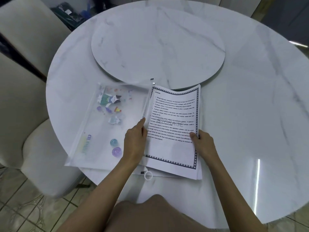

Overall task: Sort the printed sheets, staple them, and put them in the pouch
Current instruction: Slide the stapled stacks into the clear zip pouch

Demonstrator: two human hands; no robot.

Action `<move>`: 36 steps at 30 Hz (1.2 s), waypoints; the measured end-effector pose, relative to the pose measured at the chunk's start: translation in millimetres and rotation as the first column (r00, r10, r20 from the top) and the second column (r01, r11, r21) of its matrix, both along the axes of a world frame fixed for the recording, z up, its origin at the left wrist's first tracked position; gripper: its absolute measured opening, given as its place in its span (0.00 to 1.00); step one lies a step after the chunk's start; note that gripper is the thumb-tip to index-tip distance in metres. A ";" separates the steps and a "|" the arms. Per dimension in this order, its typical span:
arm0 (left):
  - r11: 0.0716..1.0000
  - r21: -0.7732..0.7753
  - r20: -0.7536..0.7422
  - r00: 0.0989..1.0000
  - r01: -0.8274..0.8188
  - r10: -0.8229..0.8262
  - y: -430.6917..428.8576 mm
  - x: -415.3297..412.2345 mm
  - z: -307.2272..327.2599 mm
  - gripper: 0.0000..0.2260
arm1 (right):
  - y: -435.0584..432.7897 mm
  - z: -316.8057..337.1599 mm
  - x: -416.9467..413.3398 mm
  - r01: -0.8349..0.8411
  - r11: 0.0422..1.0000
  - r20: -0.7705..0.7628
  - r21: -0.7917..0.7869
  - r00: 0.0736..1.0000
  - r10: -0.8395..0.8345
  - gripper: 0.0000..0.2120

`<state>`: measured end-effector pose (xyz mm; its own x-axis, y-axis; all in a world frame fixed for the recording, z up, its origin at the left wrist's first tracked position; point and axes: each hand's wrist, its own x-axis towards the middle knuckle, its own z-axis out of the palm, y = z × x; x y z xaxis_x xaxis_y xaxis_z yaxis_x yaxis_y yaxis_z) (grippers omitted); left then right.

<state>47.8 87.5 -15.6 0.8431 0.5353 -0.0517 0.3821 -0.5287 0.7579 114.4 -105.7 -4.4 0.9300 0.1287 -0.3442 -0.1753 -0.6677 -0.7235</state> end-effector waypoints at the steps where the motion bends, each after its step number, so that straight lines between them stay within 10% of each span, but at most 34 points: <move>1: 1.000 -0.004 0.002 1.000 0.000 0.000 -0.8 0.3 -1.0 0.17 | -0.2 -2.8 0.2 0.025 1.000 0.026 -0.004 0.999 -0.025 0.13; 11: 0.999 0.040 -0.021 1.000 0.018 -0.018 1.2 -4.0 -8.7 0.18 | -7.1 -24.4 8.4 0.158 0.987 0.252 -0.026 0.957 -0.146 0.06; 21: 0.904 0.174 -0.197 0.886 -0.390 0.420 139.8 -36.1 -12.1 0.25 | -2.4 -34.4 7.5 0.258 0.966 0.314 0.006 0.917 -0.247 0.09; 36: 0.949 0.079 -0.208 0.926 -0.306 0.316 159.4 -42.6 -28.0 0.18 | -4.5 -26.9 23.0 0.192 0.969 0.266 0.155 0.937 -0.228 0.11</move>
<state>5.1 246.9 -43.6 0.6049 0.7747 -0.1840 0.6843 -0.3877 0.6176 137.4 -110.2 -31.3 0.9967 -0.0546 -0.0596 -0.0797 -0.5390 -0.8385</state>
